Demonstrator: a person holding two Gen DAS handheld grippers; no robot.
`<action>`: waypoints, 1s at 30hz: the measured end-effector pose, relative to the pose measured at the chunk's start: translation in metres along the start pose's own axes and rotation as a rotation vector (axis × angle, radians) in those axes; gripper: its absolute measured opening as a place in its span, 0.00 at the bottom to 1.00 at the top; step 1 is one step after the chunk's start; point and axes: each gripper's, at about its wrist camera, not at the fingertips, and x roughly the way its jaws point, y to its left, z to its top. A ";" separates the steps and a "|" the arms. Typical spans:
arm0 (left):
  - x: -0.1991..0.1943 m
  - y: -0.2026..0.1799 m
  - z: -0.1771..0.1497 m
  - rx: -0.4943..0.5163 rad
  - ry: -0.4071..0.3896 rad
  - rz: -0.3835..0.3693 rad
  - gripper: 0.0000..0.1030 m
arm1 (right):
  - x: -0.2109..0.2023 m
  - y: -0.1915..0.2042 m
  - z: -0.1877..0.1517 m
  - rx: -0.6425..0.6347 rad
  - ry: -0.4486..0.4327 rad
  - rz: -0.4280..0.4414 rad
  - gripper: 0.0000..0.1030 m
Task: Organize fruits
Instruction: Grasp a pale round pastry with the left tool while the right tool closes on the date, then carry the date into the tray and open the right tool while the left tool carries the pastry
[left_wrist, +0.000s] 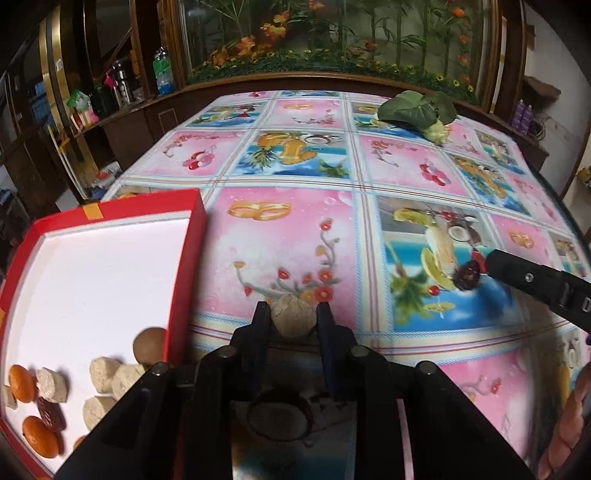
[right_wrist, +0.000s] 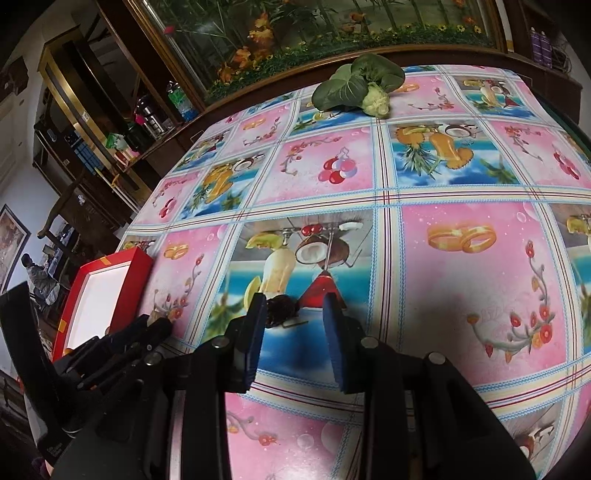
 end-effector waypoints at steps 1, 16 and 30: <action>-0.002 0.002 -0.003 0.004 -0.001 -0.011 0.24 | -0.001 0.000 0.000 0.001 -0.002 0.002 0.33; -0.019 0.013 -0.023 0.066 -0.004 -0.027 0.24 | -0.004 -0.005 0.001 0.022 -0.001 0.006 0.33; -0.019 -0.001 -0.024 0.082 -0.007 -0.011 0.58 | 0.005 -0.001 -0.003 -0.003 0.035 0.001 0.33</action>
